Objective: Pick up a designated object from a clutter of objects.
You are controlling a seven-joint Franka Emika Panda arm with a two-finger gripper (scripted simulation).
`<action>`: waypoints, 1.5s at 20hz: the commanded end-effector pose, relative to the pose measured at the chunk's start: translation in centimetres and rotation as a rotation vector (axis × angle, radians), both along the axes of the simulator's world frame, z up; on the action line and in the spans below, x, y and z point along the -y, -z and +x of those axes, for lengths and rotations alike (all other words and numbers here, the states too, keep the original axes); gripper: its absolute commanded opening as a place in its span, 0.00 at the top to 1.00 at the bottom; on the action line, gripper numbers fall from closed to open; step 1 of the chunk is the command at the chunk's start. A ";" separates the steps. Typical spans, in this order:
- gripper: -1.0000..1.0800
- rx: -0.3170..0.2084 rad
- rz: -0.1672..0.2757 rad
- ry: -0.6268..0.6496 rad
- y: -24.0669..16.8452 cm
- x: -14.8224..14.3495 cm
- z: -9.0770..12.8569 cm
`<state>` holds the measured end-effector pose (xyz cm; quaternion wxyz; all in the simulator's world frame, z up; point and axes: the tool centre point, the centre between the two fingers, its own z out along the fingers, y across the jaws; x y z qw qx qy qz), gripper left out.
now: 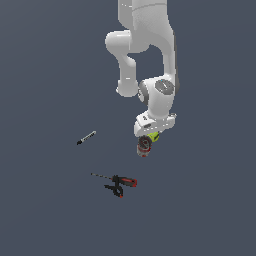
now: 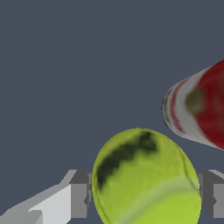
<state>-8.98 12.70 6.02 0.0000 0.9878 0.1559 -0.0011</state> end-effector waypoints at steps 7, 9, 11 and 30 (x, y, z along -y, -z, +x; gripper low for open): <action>1.00 0.002 0.002 -0.001 -4.6 -1.3 2.8; 1.00 0.002 0.002 -0.001 -6.0 -1.7 3.8; 1.00 0.002 0.003 -0.001 -7.6 -2.2 4.7; 1.00 0.002 0.002 -0.001 -21.3 -6.1 13.8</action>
